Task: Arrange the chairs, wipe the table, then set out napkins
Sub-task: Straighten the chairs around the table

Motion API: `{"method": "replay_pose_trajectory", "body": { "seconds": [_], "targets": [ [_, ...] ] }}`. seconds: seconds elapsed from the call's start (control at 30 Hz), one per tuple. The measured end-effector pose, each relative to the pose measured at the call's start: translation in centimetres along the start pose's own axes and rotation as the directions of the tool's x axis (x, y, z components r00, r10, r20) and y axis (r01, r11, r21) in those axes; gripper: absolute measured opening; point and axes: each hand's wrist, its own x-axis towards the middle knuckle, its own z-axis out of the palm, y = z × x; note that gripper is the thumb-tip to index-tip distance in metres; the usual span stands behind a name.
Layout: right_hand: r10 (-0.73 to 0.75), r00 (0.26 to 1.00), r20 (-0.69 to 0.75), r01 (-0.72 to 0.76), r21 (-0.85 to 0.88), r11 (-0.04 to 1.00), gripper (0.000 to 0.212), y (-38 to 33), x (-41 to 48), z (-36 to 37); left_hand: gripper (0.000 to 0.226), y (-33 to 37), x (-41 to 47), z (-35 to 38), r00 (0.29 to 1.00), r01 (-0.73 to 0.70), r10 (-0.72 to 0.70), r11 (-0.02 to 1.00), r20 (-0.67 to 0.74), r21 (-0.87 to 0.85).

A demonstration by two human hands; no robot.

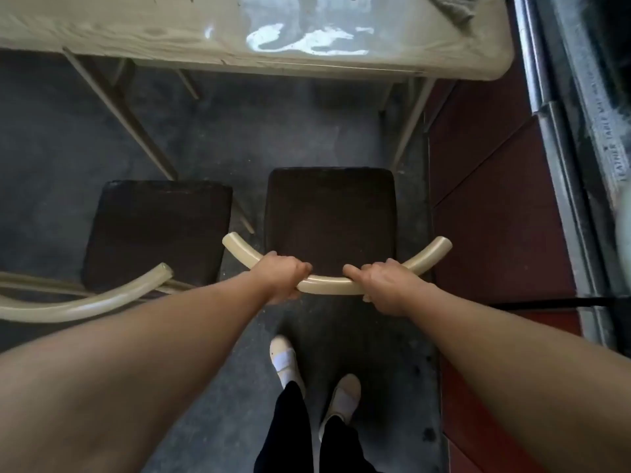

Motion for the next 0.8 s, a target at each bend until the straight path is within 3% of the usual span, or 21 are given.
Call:
{"method": "replay_pose_trajectory", "body": {
  "seconds": [0.23,0.4,0.47,0.57,0.67,0.73,0.8],
  "targets": [
    [0.072,0.976,-0.206,-0.094,-0.096,0.991,0.048,3.6,3.7,-3.1,0.027,-3.2,4.1,-3.1,0.977,0.075,-0.056,0.994,-0.205,0.083],
    [0.166,0.944,-0.284,-0.218,-0.166,0.962,0.064,7.7,7.9,-6.6,0.041,-5.8,7.8,-6.7,0.902,0.170,-0.066,0.963,-0.428,0.209],
    [0.192,0.930,-0.312,-0.250,-0.157,0.955,0.057,9.1,9.4,-8.1,0.048,-6.8,9.4,-8.1,0.868,0.253,-0.136,0.949,-0.478,0.190],
    [0.229,0.906,-0.357,-0.297,-0.149,0.943,0.056,11.1,11.4,-10.3,0.055,-8.0,11.3,-9.8,0.776,0.391,-0.336,0.920,-0.534,-0.010],
    [0.294,0.895,-0.337,-0.349,-0.115,0.930,0.065,12.9,14.1,-12.3,0.063,-9.2,12.9,-11.3,0.628,0.465,-0.561,0.826,-0.539,-0.319],
    [0.325,0.883,-0.339,-0.375,-0.090,0.923,0.067,13.5,15.6,-13.4,0.074,-9.8,13.3,-12.1,0.529,0.445,-0.677,0.735,-0.511,-0.512],
    [0.354,0.866,-0.354,-0.396,-0.051,0.917,0.067,13.6,16.2,-14.0,0.084,-10.2,13.6,-12.9,0.505,0.330,-0.777,0.575,-0.375,-0.748]
  ]
}}
